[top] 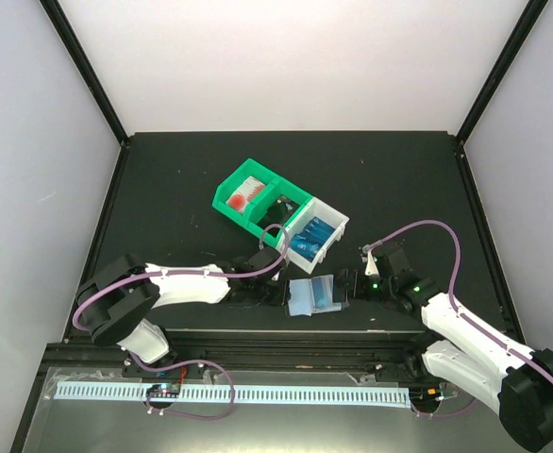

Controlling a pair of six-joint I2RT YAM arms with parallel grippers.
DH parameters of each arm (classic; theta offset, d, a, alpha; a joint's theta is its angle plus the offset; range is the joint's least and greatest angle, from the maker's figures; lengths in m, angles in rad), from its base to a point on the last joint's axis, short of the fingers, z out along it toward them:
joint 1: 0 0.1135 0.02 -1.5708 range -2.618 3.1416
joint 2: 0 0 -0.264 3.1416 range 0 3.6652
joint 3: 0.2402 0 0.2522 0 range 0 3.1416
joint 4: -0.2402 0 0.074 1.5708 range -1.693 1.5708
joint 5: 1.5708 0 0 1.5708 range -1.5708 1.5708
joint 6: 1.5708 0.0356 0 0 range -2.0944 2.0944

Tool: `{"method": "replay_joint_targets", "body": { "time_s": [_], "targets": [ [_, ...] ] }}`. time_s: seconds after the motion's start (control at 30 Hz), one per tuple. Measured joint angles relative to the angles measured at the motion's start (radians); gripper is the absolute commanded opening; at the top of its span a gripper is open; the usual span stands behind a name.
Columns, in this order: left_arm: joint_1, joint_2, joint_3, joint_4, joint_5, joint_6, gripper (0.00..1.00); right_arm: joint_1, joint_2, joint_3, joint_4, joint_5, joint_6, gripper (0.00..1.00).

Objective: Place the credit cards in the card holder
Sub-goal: Turn over the card slot in the card holder.

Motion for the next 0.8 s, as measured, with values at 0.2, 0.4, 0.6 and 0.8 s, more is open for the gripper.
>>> {"method": "replay_joint_targets", "body": {
  "time_s": [0.2,0.4,0.6,0.8],
  "targets": [
    [0.0,-0.005,0.008,0.0,0.01,0.002,0.01,0.0,-0.01,-0.001,-0.002,0.002,0.0,0.01],
    [0.0,-0.023,0.013,0.0,0.021,0.002,0.01,0.0,-0.03,-0.001,-0.005,0.014,0.0,0.01],
    [0.0,-0.029,0.026,0.013,0.06,-0.003,0.02,0.0,-0.042,-0.001,-0.013,0.035,0.0,0.01],
    [0.0,-0.026,0.045,0.04,0.107,-0.021,0.02,0.0,-0.108,-0.001,-0.039,0.089,0.008,0.01]
  ]
}}
